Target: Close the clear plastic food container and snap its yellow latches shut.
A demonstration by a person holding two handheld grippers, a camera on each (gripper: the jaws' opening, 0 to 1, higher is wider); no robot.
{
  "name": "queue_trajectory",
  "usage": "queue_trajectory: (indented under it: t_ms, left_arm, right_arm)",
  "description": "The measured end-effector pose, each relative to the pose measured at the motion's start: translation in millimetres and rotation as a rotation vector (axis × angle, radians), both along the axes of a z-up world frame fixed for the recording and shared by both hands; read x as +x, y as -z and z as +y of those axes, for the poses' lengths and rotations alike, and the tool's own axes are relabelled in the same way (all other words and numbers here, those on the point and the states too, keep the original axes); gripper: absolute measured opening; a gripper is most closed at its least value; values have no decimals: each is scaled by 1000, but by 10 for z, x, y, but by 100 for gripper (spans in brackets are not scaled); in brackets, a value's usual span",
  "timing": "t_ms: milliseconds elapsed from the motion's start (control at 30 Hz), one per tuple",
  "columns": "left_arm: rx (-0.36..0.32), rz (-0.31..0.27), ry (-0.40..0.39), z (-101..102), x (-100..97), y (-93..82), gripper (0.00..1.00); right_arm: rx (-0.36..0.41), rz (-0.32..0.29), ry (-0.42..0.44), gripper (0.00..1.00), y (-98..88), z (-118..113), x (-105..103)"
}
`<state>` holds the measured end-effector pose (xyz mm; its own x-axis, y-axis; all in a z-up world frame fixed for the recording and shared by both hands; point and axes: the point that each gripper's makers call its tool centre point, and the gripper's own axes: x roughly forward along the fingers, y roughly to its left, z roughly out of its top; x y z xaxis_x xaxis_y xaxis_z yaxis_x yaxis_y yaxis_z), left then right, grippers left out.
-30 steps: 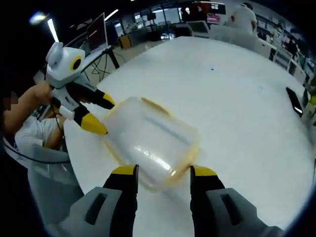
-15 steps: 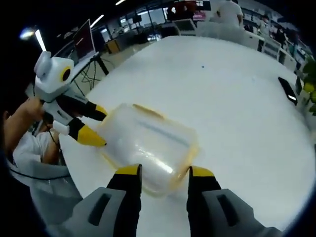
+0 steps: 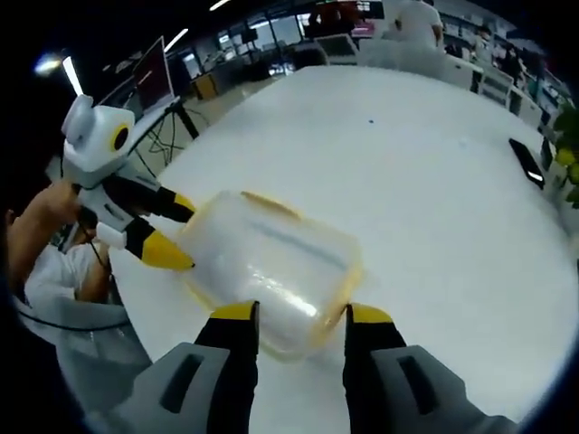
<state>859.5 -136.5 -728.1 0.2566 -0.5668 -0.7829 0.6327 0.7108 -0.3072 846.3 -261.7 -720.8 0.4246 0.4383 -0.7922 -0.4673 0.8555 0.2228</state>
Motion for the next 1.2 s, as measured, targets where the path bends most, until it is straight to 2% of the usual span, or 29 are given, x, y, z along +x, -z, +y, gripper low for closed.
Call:
queue_trajectory:
  t_ms: [600,1200]
  left_arm:
    - [5,8,-3,142,-206,4,37]
    - [16,23,-7,293,-508,-13,37]
  right_arm:
    - [2,2,-3,33,13,132,-205]
    - [5,-2,-15,33,21,286,-475]
